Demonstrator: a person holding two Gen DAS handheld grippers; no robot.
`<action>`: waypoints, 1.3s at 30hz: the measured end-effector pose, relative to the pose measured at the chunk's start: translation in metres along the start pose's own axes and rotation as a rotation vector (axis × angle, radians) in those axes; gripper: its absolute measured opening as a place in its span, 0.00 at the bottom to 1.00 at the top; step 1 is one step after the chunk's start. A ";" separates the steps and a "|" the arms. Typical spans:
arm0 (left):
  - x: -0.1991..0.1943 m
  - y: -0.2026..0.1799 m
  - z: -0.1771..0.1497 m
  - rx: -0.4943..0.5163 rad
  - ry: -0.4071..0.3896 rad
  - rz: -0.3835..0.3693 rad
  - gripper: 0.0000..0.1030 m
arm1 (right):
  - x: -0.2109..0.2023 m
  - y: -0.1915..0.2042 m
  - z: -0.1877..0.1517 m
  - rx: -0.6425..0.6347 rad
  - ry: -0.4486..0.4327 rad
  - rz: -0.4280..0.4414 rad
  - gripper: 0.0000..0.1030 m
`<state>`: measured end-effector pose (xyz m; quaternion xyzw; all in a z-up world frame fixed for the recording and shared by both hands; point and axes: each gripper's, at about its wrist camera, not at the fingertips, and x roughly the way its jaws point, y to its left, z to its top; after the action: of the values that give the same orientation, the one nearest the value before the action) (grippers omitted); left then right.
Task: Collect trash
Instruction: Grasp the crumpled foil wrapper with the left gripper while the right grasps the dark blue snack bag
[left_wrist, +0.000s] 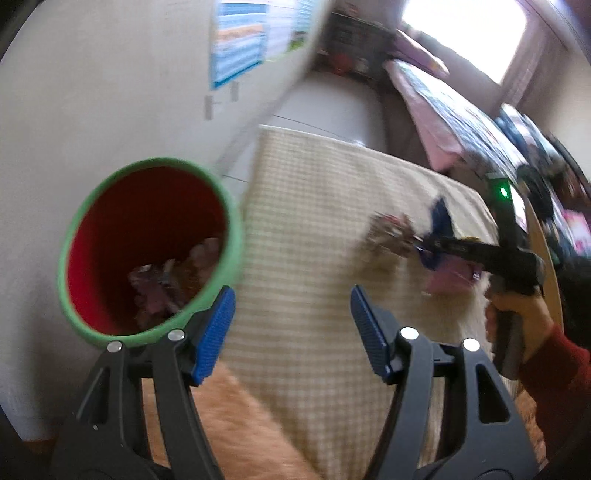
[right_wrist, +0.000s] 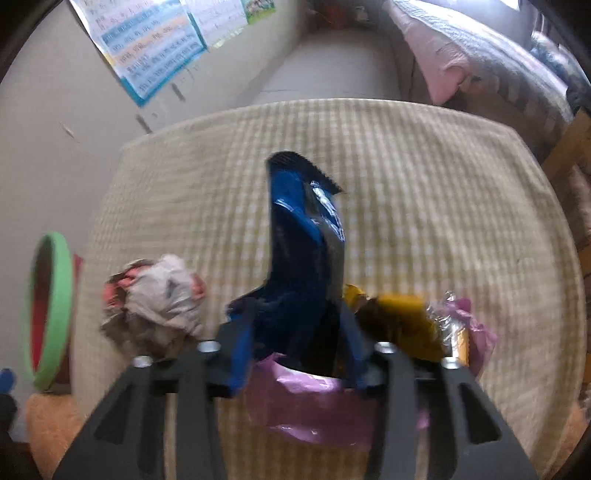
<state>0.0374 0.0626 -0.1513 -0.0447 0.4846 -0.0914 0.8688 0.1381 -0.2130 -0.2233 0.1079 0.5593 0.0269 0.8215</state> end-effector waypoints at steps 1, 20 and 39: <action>0.003 -0.007 0.000 0.023 0.006 -0.003 0.60 | -0.008 -0.003 -0.005 0.020 -0.022 0.037 0.22; 0.144 -0.117 0.040 0.250 0.177 -0.034 0.43 | -0.123 -0.086 -0.101 0.198 -0.190 0.130 0.21; 0.051 -0.070 0.016 0.085 0.056 -0.083 0.11 | -0.129 -0.052 -0.110 0.102 -0.211 0.140 0.21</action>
<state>0.0691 -0.0164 -0.1739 -0.0253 0.5019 -0.1490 0.8516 -0.0154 -0.2687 -0.1548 0.1905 0.4614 0.0440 0.8654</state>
